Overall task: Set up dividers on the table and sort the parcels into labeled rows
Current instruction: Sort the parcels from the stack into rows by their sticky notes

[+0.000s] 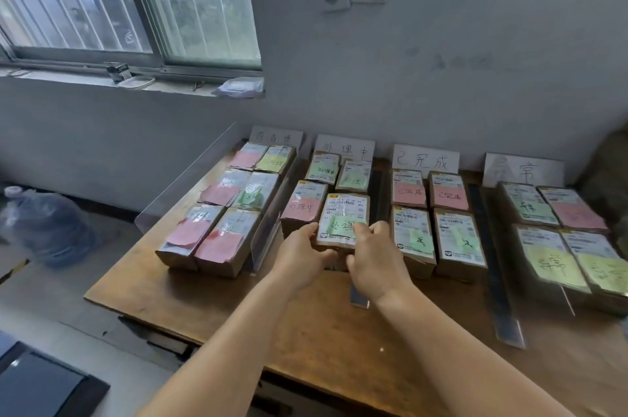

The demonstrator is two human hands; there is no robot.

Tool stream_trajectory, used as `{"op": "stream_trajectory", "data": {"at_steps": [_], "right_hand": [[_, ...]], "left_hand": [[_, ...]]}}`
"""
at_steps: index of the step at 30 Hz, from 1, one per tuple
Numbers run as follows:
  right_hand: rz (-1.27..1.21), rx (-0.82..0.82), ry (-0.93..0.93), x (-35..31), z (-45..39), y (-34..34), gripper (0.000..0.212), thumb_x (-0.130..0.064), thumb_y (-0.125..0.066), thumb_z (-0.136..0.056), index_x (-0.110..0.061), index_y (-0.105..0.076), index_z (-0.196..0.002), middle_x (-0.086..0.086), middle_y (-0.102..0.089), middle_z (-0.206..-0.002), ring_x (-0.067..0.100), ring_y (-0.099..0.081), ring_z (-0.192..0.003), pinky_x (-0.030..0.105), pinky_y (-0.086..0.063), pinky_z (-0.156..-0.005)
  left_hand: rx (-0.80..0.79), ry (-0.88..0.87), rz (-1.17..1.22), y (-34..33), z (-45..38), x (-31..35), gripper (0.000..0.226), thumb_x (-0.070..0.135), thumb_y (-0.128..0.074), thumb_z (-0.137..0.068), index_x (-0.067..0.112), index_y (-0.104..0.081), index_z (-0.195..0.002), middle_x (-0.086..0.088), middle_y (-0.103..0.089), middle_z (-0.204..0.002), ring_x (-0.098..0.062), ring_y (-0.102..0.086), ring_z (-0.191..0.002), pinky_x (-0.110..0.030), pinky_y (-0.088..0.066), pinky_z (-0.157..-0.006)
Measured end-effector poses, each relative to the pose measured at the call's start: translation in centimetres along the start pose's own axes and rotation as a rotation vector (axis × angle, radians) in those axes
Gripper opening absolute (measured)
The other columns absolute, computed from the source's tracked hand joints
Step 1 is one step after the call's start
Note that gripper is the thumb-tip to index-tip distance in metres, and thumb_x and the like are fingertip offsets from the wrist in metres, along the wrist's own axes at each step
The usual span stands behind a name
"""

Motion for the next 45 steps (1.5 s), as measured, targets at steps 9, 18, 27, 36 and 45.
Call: {"op": "stream_trajectory", "data": {"at_steps": [9,18,27,36,45], "right_hand": [[0.164,-0.117,-0.04,0.8,-5.5,-3.0,0.03,-0.016,-0.052,-0.093,-0.013,-0.044,-0.122,0.011,-0.04,-0.12,0.024,-0.053,-0.093,0.027,-0.042,-0.068],[0.283,-0.255,-0.015,2.2,-9.9,-5.7,0.046,-0.02,-0.054,-0.094,-0.011,-0.037,-0.136,0.014,-0.04,-0.129,0.024,-0.052,-0.105,0.028,-0.047,-0.08],[0.329,-0.301,-0.007,2.1,-11.5,-8.1,0.045,-0.011,-0.051,-0.094,-0.007,-0.038,-0.137,0.013,-0.039,-0.128,0.028,-0.048,-0.109,0.033,-0.045,-0.083],[0.465,-0.187,0.065,1.8,-11.8,-7.2,0.042,-0.018,-0.053,-0.092,-0.01,-0.043,-0.132,0.009,-0.046,-0.131,0.027,-0.04,-0.119,0.035,-0.036,-0.098],[0.401,0.008,0.017,2.7,-6.7,-0.9,0.072,-0.035,-0.061,-0.087,-0.018,-0.023,-0.146,0.003,-0.03,-0.15,0.025,-0.02,-0.14,0.04,-0.016,-0.114]], "left_hand": [[-0.007,-0.113,-0.267,-1.8,-6.4,-0.4,0.054,0.011,-0.063,-0.088,0.021,-0.047,-0.139,-0.004,-0.057,-0.133,-0.02,-0.055,-0.118,-0.007,-0.041,-0.079],[-0.161,-0.059,-0.529,-5.0,-10.7,-2.2,0.067,0.018,-0.057,-0.092,0.035,-0.026,-0.148,-0.005,-0.047,-0.132,-0.019,-0.05,-0.11,-0.025,-0.041,-0.081],[-0.106,-0.274,-0.831,-5.7,-12.9,-1.3,0.045,0.017,-0.063,-0.088,0.022,-0.052,-0.131,-0.005,-0.037,-0.135,-0.024,-0.038,-0.122,-0.031,-0.04,-0.086],[-0.151,-0.334,-0.945,-5.5,-13.5,-2.1,0.06,0.025,-0.059,-0.092,0.022,-0.032,-0.146,-0.003,-0.026,-0.155,-0.022,-0.011,-0.146,-0.036,-0.014,-0.116],[-0.09,-0.406,-0.817,-2.7,-9.3,1.4,0.075,0.033,-0.063,-0.089,0.026,-0.018,-0.149,-0.002,-0.03,-0.153,-0.024,-0.028,-0.14,-0.04,-0.03,-0.112]]}}
Point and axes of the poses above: each hand's wrist, its own z-axis away from the middle knuckle, its own y-axis out of the back of the hand, x = y × z, the point moved 7 cm from there along -z, towards the middle knuckle
